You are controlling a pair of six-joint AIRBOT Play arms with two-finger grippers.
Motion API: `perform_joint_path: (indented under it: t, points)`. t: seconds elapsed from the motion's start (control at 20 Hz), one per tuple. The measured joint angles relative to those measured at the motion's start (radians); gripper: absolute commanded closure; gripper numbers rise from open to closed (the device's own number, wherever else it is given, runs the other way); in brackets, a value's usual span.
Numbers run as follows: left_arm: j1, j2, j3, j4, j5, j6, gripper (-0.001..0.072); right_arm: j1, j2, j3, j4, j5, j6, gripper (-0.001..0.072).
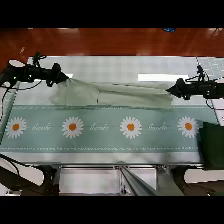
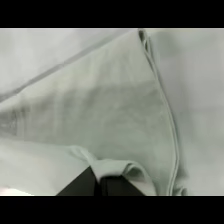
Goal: Fold the shirts.
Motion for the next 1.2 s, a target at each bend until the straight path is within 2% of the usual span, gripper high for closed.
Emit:
perform_joint_path:
  t: [0.05, 0.1, 0.15, 0.4, 0.6, 0.75, 0.95, 1.05, 1.2]
  points:
    - [-0.002, -0.014, 0.006, 0.002, -0.021, 0.004, 0.0685, 0.000, -0.007, 0.000, 0.014, -0.011, -0.002, 0.0582]
    - [-0.003, -0.024, 0.010, 0.005, -0.041, 0.007, 0.0524, 0.000, -0.013, 0.001, 0.025, -0.021, -0.004, 0.0345]
    - [-0.003, -0.032, 0.013, 0.010, -0.059, 0.008, 0.0191, 0.000, -0.017, 0.002, 0.037, -0.037, -0.006, 0.0304]
    - [0.032, -0.014, 0.043, 0.026, -0.183, 0.017, 0.0199, -0.035, -0.006, 0.045, 0.050, -0.004, -0.007, 0.0305]
    - [0.108, 0.161, 0.017, 0.067, -0.210, 0.042, 0.0199, -0.171, 0.072, 0.147, -0.005, 0.132, 0.021, 0.0305]
    - [0.129, 0.411, -0.141, 0.083, -0.077, 0.091, 0.0199, -0.300, 0.167, 0.163, -0.102, 0.192, 0.039, 0.0305]
    - [0.068, 0.762, -0.497, 0.094, 0.149, 0.140, 0.0199, -0.414, 0.257, 0.050, -0.169, 0.162, 0.053, 0.0297]
    - [0.027, 0.889, -0.660, 0.095, 0.243, 0.143, 0.0199, -0.436, 0.266, -0.024, -0.154, 0.132, 0.055, 0.0294]
    - [-0.016, 0.981, -0.819, 0.096, 0.307, 0.127, 0.0199, -0.420, 0.222, -0.093, -0.097, 0.114, 0.038, 0.0294]
